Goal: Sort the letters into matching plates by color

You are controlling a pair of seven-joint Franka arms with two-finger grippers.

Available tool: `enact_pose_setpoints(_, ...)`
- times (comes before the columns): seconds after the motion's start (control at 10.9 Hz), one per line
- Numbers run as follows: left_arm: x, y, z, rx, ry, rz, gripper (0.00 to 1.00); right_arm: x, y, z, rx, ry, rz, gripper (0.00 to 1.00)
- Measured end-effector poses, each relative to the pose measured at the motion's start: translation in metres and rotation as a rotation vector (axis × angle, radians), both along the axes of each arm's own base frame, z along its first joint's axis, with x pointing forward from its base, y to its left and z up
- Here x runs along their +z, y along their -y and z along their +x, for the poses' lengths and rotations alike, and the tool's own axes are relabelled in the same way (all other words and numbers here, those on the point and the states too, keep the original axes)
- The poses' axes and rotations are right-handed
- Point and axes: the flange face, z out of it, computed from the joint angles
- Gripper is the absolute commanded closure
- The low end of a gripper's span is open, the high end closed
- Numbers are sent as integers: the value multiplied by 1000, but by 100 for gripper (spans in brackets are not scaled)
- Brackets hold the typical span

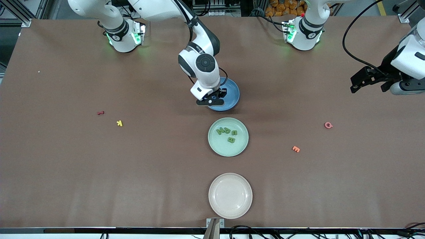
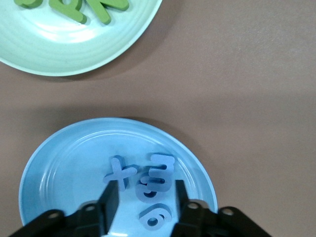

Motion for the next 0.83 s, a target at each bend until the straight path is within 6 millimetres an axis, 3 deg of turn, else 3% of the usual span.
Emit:
enact_pose_setpoints(0.37, 5, -7, -2, 13, 7, 0, 0, 5, 11, 14, -19, -38, -36, 0)
enact_pose_setpoints(0.55, 5, -15, -4, 28, -2, 1, 0, 24, 34, 51, -39, -43, -49, 0)
enact_pose_setpoints(0.83, 5, -16, -5, 30, -11, 2, 0, 64, 108, 130, -60, 3, -50, 0)
